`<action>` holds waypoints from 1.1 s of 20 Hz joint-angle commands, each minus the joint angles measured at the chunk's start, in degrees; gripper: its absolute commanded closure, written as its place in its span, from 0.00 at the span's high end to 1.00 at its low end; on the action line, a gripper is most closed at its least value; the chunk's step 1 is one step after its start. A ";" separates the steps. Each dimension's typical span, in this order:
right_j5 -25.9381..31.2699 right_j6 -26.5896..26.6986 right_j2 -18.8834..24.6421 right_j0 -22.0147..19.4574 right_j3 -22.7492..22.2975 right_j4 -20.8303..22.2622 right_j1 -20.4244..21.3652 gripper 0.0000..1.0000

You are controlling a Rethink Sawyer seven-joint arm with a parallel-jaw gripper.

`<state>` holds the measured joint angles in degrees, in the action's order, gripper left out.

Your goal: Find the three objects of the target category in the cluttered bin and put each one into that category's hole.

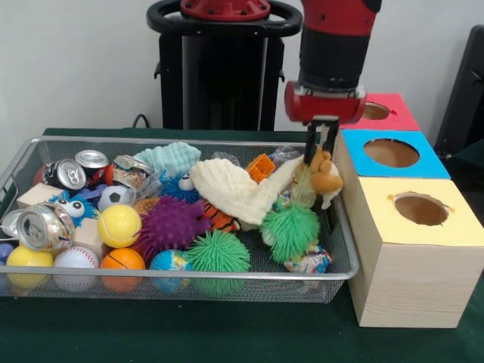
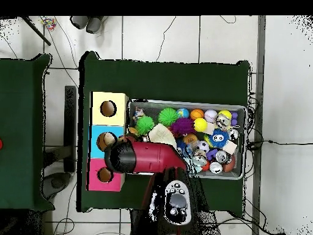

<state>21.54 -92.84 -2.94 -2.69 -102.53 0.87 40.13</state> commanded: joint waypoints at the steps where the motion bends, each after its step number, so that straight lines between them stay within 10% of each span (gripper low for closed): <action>1: 12.52 -11.62 -0.42 2.50 -1.64 -3.49 8.81 0.00; 14: 11.53 -5.30 5.51 0.80 -12.55 -6.36 17.21 0.00; 22: 10.43 2.98 11.46 -9.58 -8.15 -4.78 11.74 0.00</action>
<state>28.11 -92.84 0.51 -5.33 -110.35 -2.72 54.68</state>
